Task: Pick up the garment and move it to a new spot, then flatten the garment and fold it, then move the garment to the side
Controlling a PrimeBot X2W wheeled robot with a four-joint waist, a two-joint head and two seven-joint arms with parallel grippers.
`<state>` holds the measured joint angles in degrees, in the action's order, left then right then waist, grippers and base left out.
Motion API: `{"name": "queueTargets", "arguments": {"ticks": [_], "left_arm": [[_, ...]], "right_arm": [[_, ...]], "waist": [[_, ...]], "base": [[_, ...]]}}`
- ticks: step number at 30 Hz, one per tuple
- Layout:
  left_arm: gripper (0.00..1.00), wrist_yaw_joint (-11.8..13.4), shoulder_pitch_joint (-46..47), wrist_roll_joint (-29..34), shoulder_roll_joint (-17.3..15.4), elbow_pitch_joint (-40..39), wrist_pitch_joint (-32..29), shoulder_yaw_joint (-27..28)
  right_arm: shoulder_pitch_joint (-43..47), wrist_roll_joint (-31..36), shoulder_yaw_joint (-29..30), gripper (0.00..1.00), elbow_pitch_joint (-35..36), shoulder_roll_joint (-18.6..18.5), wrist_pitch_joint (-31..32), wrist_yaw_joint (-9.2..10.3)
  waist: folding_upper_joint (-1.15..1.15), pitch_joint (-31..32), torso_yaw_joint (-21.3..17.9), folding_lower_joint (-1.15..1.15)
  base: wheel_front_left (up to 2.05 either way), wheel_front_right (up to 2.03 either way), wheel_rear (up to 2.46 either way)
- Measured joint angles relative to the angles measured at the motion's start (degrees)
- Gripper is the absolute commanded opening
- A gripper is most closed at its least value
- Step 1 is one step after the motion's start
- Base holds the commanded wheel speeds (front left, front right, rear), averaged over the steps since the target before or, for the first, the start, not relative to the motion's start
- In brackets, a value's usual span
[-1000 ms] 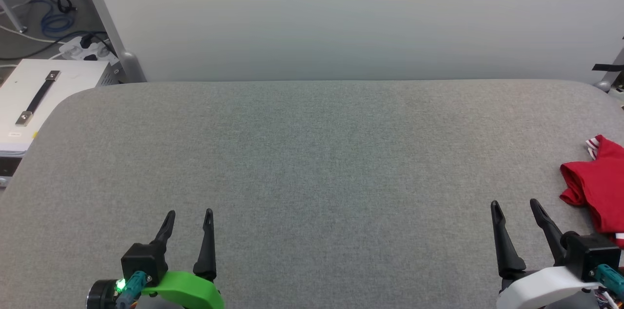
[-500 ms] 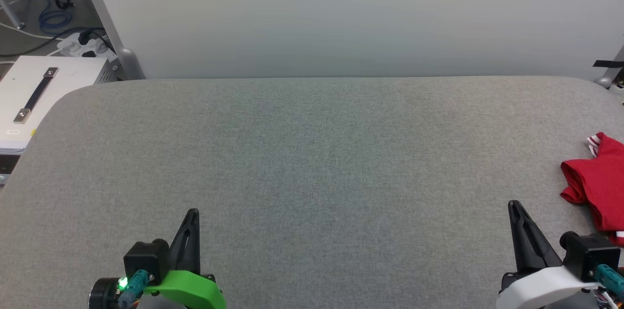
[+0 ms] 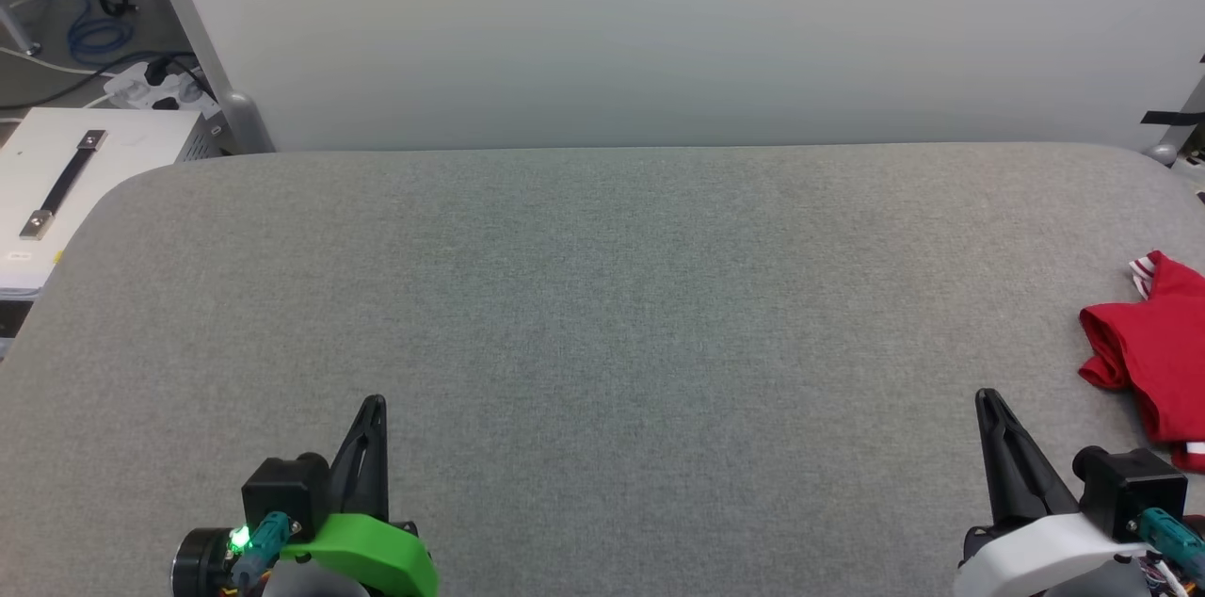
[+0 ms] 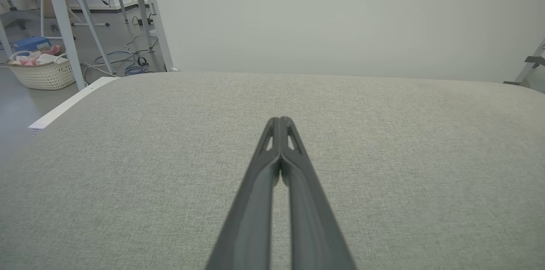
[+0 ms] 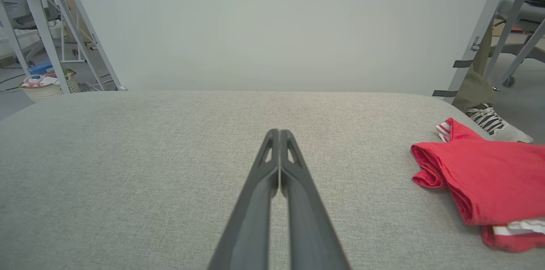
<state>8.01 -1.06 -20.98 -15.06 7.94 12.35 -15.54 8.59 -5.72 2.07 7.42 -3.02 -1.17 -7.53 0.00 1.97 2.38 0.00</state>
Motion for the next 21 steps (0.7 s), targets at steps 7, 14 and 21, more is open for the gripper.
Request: {"name": "queueTargets", "arguments": {"ticks": [7, 14, 21], "left_arm": [[0.00, -0.57, 0.01, 1.35, 0.75, -0.74, -0.79, 1.11], [0.00, -1.07, 0.01, 2.48, 1.38, -1.10, -1.38, 1.99], [0.00, -1.54, 0.01, 4.14, 2.36, -1.47, -2.36, 3.03]], "right_arm": [[-0.57, 0.21, -0.10, 0.00, -0.45, 0.00, 0.00, 0.00], [-0.86, 0.53, -0.22, 0.00, -0.89, 0.00, 0.02, 0.00], [-1.74, 0.90, -0.34, 0.00, -1.44, -0.01, 0.27, 0.00]], "waist": [[0.00, -0.13, -0.16, 0.00], [0.00, -0.26, -0.31, 0.00], [0.00, -0.39, -0.47, 0.00]], "base": [[0.00, 0.00, 0.00], [0.00, 0.00, 0.00], [0.00, 0.00, 0.00]]}}
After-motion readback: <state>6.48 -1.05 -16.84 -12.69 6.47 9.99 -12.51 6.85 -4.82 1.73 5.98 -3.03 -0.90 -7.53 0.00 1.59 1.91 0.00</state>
